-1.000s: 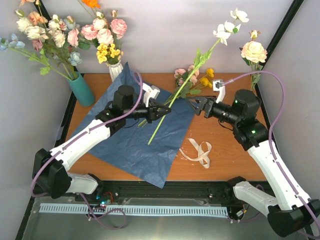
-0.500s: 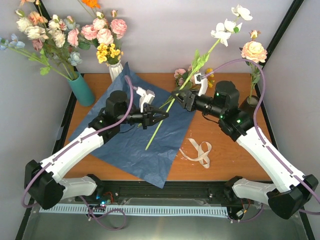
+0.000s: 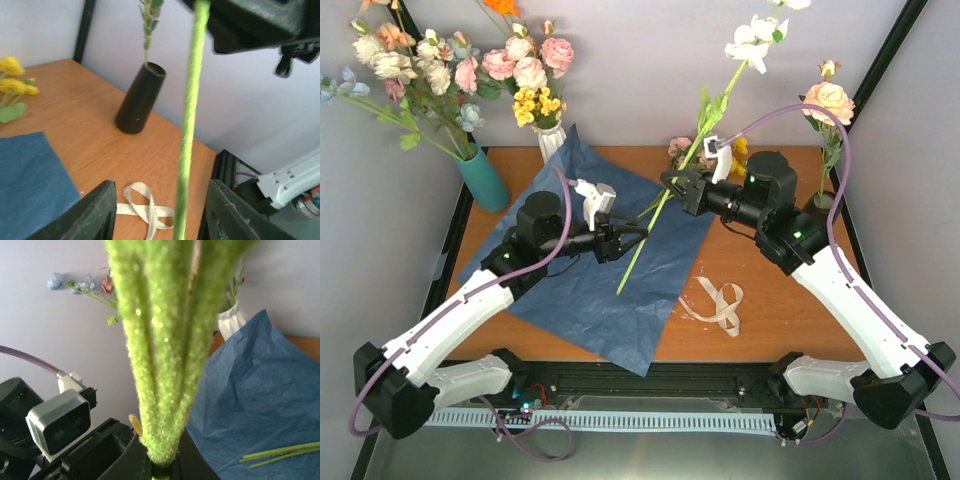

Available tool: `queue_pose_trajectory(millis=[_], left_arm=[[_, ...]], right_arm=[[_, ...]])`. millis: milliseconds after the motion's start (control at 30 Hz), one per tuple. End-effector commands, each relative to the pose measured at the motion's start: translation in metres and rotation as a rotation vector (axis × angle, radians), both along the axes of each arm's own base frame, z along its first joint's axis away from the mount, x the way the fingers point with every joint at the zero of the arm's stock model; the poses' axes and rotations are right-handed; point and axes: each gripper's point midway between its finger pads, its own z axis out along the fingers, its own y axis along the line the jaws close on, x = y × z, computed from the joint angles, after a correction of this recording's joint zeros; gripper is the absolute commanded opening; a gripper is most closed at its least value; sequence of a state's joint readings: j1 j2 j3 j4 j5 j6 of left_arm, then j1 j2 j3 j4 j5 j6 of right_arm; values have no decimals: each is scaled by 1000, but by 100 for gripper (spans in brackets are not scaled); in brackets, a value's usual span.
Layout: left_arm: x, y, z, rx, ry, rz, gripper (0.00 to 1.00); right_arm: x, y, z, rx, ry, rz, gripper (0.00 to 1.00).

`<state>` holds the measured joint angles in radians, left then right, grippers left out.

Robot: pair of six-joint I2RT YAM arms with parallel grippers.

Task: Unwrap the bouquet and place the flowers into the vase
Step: Insert the fake flower into the vase.

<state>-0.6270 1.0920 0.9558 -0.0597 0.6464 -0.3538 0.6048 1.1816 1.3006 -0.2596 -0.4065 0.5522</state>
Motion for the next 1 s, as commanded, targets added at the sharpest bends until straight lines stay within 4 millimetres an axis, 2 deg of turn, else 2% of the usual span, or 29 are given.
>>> queue_pose_trajectory(millis=[0,100,167,200,367,500,667,767,933,967], left_arm=[[12,25,-7,75,-53,178,62],[17,41,-18,100,-66,278,85],[19,53,-19,108,-89,339,98],[20,58,-24,132,-85,365,99],[31,88,-40,223,-88,525,99],[30,107,-58,262,-75,613,100],[19,118,-76,270,-38,629,99],[12,124,-82,243,-15,641,99],[4,121,-85,213,20,612,99],[2,122,-87,217,40,612,99]], right_arm=[[2,-12,26,-62,-100,-59,3],[8,-21,32,-130,-140,-112,3],[12,-27,39,-177,-174,-150,3],[14,-32,43,-200,-191,-173,3],[21,-54,73,-316,-295,-276,3],[27,-82,93,-413,-353,-384,3],[33,-123,119,-468,-396,-533,3],[35,-140,133,-492,-417,-587,3],[41,-167,154,-544,-438,-680,3],[40,-174,163,-547,-455,-707,3]])
